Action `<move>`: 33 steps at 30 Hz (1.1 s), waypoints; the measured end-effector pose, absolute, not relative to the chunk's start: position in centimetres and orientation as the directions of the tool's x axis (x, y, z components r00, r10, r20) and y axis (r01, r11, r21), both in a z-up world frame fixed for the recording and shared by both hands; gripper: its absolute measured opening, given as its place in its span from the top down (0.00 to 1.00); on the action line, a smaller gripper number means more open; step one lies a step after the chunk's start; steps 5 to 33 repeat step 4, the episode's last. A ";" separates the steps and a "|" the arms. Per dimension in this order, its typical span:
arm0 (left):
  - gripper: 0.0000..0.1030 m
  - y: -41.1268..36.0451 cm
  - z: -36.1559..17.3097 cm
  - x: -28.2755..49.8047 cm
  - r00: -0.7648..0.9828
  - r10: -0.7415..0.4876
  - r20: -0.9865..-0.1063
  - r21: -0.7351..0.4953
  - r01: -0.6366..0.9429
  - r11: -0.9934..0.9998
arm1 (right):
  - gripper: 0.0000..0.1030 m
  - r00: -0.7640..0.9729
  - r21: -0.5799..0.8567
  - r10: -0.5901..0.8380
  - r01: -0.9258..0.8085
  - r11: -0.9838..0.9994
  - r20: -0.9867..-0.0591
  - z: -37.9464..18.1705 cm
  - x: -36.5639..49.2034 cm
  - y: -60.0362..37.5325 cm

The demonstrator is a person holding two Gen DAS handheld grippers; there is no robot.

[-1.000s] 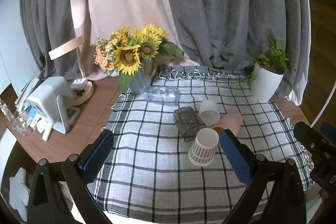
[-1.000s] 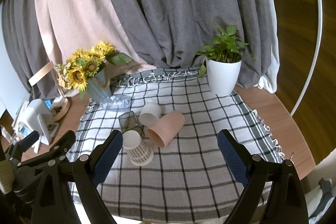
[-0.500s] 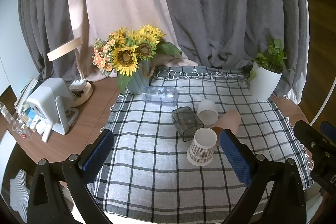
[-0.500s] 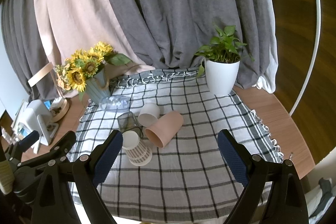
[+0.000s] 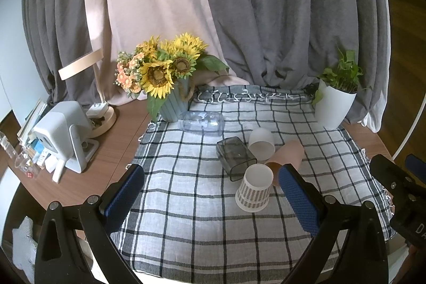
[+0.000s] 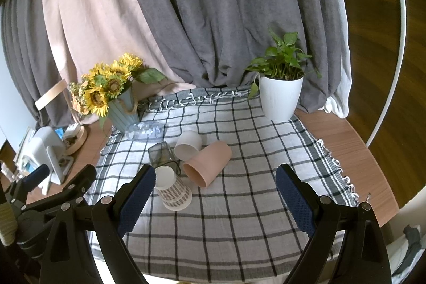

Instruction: Flip cup upside down

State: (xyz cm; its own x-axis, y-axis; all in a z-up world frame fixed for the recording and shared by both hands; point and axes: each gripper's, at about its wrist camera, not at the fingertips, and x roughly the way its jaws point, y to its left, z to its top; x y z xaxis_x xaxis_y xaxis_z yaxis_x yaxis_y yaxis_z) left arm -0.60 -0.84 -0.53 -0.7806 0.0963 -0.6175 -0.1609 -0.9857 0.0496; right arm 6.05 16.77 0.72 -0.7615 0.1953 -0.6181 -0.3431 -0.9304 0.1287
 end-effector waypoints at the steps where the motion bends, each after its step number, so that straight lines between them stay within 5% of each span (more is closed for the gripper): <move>1: 0.00 -0.8 -0.5 -0.6 -0.780 0.098 -0.618 0.049 -0.162 -0.986 | 0.11 -0.761 0.129 0.195 -0.343 -0.930 -0.618 0.7 6.0 16.8; 33: 0.00 -0.8 -0.5 -0.7 -0.780 0.099 -0.618 0.049 -0.163 -0.985 | 0.11 -0.761 0.129 0.195 -0.343 -0.931 -0.618 0.7 6.0 16.8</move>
